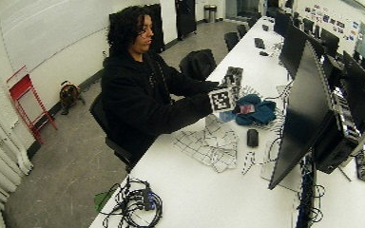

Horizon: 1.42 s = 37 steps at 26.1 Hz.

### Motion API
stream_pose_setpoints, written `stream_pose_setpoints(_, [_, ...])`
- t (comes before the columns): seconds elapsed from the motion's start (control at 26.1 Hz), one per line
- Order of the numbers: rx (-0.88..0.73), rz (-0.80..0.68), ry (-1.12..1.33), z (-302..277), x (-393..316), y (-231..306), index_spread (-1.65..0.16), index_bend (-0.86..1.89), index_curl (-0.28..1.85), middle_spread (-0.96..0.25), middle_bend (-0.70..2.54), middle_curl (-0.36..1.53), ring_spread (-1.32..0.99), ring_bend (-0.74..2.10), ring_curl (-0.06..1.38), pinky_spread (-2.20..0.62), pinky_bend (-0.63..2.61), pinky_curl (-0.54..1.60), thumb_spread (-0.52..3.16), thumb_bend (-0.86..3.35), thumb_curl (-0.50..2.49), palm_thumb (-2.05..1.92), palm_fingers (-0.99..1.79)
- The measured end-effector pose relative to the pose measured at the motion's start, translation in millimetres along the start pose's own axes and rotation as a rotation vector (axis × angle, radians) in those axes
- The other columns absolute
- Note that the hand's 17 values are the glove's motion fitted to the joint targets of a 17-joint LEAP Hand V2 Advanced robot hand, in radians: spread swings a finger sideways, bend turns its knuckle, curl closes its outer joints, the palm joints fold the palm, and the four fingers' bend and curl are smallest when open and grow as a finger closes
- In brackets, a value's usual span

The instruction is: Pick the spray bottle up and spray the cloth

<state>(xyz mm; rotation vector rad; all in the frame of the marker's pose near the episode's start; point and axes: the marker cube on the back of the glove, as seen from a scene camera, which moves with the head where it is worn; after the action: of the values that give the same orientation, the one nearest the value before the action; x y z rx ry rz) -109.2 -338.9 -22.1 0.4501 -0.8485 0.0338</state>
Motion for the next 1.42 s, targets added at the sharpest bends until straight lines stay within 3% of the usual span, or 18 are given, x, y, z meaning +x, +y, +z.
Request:
stream_pose_setpoints(0.15, [-0.011,0.057,-0.069,5.7,15.6,26.2,-0.28,0.18,0.56,-0.19,0.69,0.54,-0.2,0.79,0.48,-0.33,0.5,0.42,0.47,-0.03,0.72,0.93,1.39])
stream_pose_setpoints(0.8, [0.042,0.038,-0.1,13.0,26.3,24.7,-0.28,0.19,0.56,-0.2,0.7,0.55,-0.21,0.8,0.48,-0.33,0.5,0.42,0.5,-0.04,0.72,0.93,1.4])
stream_pose_setpoints(1.07, [-0.055,0.104,-0.082,6.8,27.1,33.5,-0.28,0.18,0.56,-0.2,0.69,0.54,-0.21,0.8,0.47,-0.33,0.51,0.42,0.51,-0.04,0.71,0.93,1.37])
stream_pose_setpoints(1.22, [-0.237,0.142,0.077,-20.9,26.7,55.1,-0.29,0.17,0.54,-0.19,0.66,0.52,-0.21,0.66,0.43,-0.24,0.42,0.39,0.56,-0.06,0.69,0.87,1.09])
stream_pose_setpoints(1.42, [-0.355,0.138,0.515,-73.0,29.7,87.7,-0.33,0.1,0.51,-0.13,0.44,0.46,-0.16,0.47,0.42,-0.05,0.46,0.44,0.75,-0.07,0.62,0.75,0.4])
